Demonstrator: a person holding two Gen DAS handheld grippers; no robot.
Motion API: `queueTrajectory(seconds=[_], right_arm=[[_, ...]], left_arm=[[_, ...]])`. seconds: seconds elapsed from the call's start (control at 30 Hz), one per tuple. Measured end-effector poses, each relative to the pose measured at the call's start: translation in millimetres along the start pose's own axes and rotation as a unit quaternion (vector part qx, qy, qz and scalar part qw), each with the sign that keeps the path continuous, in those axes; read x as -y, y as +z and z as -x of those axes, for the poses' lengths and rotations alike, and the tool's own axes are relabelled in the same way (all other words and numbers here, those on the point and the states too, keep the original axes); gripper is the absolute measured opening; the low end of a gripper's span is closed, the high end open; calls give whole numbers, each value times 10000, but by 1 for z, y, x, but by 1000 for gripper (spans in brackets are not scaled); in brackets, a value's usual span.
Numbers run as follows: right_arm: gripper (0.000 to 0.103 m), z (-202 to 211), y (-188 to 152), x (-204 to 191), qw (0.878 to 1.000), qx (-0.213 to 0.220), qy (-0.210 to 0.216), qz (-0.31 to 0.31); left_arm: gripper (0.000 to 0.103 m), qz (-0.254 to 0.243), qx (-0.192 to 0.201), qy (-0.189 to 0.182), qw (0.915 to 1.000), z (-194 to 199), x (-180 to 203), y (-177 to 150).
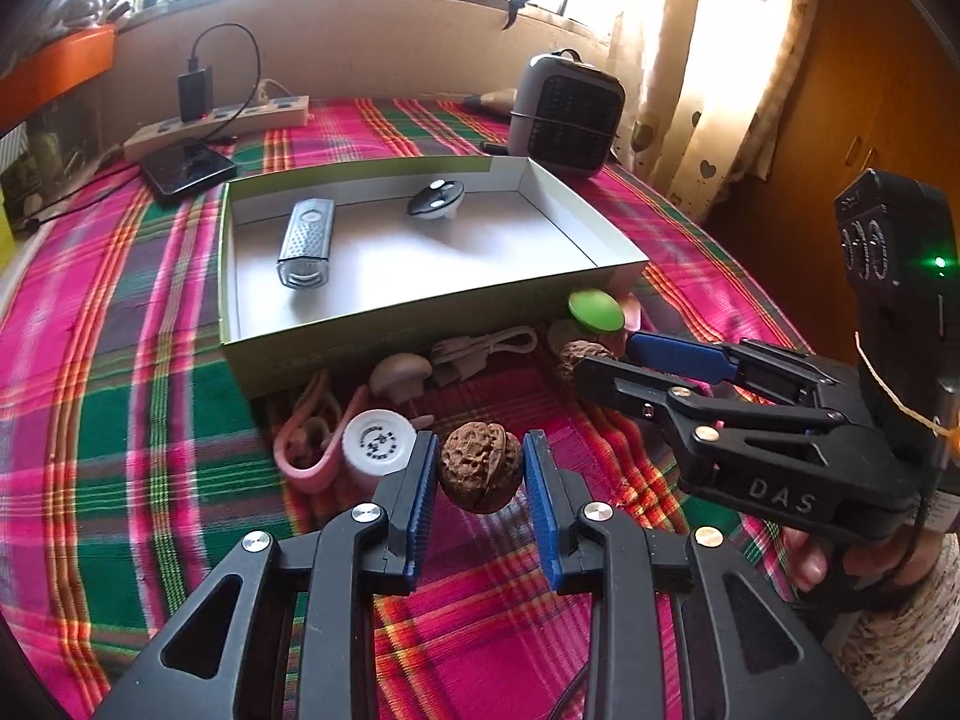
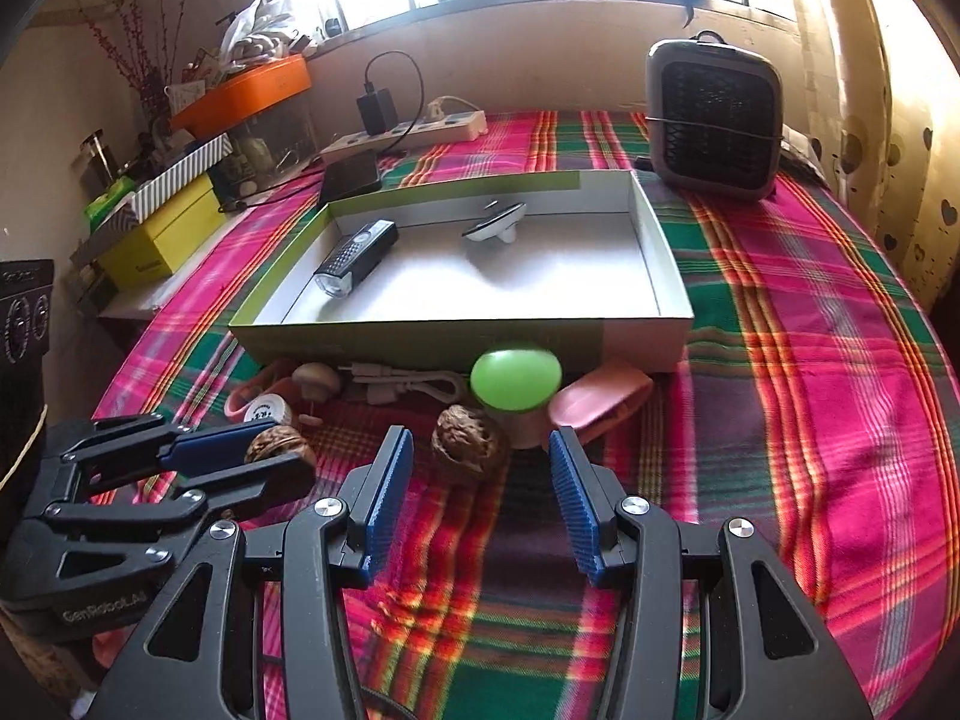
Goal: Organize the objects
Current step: 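Grasp a brown walnut with the left tool while the right tool grasps the other walnut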
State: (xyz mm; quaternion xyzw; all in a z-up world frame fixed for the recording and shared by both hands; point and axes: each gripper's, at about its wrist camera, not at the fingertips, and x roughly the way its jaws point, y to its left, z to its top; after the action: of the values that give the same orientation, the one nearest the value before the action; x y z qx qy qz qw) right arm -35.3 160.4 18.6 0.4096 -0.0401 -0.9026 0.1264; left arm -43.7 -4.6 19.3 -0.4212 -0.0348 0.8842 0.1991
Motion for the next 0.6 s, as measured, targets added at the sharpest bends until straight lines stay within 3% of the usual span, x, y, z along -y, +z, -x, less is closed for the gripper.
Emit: queueTrajectory(seconds=[0.6], right_arm=[[48, -15, 3, -11, 9998, -131, -20, 132]], left_arm=[[27, 69, 6, -53, 10000, 2, -8, 0]])
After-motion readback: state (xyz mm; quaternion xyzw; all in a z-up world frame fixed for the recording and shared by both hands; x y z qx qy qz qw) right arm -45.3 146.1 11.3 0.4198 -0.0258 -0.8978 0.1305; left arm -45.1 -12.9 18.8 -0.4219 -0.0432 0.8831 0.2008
